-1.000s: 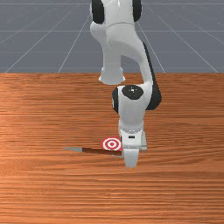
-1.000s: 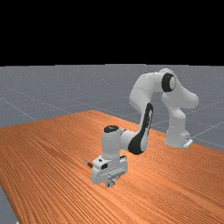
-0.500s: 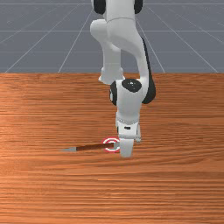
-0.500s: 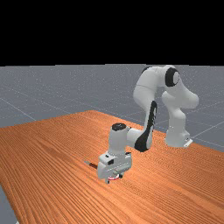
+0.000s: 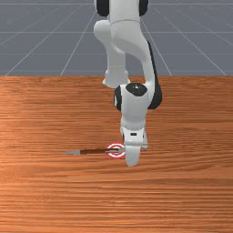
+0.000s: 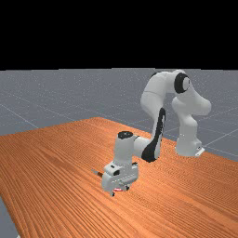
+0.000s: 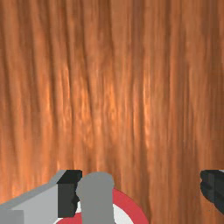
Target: Pick up the pen and put it to the marker
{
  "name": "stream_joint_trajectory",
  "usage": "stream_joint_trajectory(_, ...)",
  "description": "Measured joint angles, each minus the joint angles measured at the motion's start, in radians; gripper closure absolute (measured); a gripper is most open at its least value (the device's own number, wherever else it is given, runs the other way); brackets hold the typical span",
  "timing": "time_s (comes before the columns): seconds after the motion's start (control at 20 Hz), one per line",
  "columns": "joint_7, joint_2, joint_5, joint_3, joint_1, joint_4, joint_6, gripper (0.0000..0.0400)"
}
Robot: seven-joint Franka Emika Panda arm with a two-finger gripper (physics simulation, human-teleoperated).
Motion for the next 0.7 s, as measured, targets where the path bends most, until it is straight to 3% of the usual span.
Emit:
stream_joint_trajectory(0.15,0.019,-0.029,0.001,-0.011,0.004,-0.053,0.034,0.0)
stream_joint_trajectory(0.2,-0.001,-0.029,0.001,-0.002,-0.004,-0.044,0.006,0.0157)
stream_joint_trajectory(0.25,0.005,-0.032,0.002,-0.004,-0.002,-0.051,0.009,0.0252)
stream_joint_trajectory(0.3,0.002,-0.035,0.013,0.006,-0.011,-0.057,0.013,0.0286)
stream_joint_trajectory(0.4,0.013,-0.031,0.009,-0.001,0.0,-0.039,-0.031,0.0293)
stream_joint_trajectory(0.45,0.075,-0.033,-0.027,-0.048,0.053,-0.047,-0.007,0.0294)
stream_joint_trajectory(0.5,0.122,-0.029,0.014,-0.03,0.056,-0.04,-0.009,0.0296)
stream_joint_trajectory(0.7,0.245,0.0,0.014,-0.03,0.169,0.024,-0.051,0.0297)
